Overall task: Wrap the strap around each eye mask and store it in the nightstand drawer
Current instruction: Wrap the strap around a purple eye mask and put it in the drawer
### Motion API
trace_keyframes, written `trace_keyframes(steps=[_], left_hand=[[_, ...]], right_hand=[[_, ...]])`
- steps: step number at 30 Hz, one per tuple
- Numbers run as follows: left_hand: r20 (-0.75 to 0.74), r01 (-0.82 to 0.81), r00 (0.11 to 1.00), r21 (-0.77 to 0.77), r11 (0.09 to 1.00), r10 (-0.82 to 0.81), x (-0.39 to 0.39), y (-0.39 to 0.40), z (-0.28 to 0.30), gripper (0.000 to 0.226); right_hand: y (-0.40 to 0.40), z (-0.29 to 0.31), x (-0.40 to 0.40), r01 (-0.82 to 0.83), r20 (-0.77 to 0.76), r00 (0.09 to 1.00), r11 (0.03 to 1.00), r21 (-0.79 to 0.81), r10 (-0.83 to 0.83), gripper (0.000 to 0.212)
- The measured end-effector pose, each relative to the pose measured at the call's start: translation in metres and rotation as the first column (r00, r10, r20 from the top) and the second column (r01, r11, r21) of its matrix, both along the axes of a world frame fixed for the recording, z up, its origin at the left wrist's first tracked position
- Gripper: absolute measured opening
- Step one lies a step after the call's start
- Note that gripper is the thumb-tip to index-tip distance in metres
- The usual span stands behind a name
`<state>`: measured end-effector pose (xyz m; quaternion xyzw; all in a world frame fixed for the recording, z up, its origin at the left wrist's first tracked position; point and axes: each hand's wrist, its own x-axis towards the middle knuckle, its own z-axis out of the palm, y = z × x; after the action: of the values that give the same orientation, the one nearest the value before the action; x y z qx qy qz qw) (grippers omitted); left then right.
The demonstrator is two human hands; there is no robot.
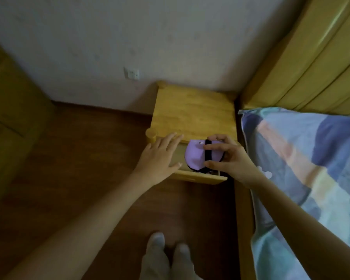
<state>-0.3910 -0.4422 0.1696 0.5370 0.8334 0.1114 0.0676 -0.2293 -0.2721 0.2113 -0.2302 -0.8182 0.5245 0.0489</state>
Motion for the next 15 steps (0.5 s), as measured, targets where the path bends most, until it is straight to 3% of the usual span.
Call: trace_keyframes(steps=[6, 15], left_hand=[[0.072, -0.022, 0.997, -0.101, 0.995, 0.030, -0.043, 0.042, -0.140, 0.080], [0.128, -0.031, 0.991, -0.114, 0.993, 0.045, -0.052, 0.096, -0.292, 0.078]], right_hand=[[0.050, -0.166, -0.054, 0.026, 0.189, 0.982, 0.999, -0.044, -0.017, 0.039], [0.089, -0.368, -0.087, 0.167, 0.305, 0.942, 0.984, -0.059, -0.141, 0.040]])
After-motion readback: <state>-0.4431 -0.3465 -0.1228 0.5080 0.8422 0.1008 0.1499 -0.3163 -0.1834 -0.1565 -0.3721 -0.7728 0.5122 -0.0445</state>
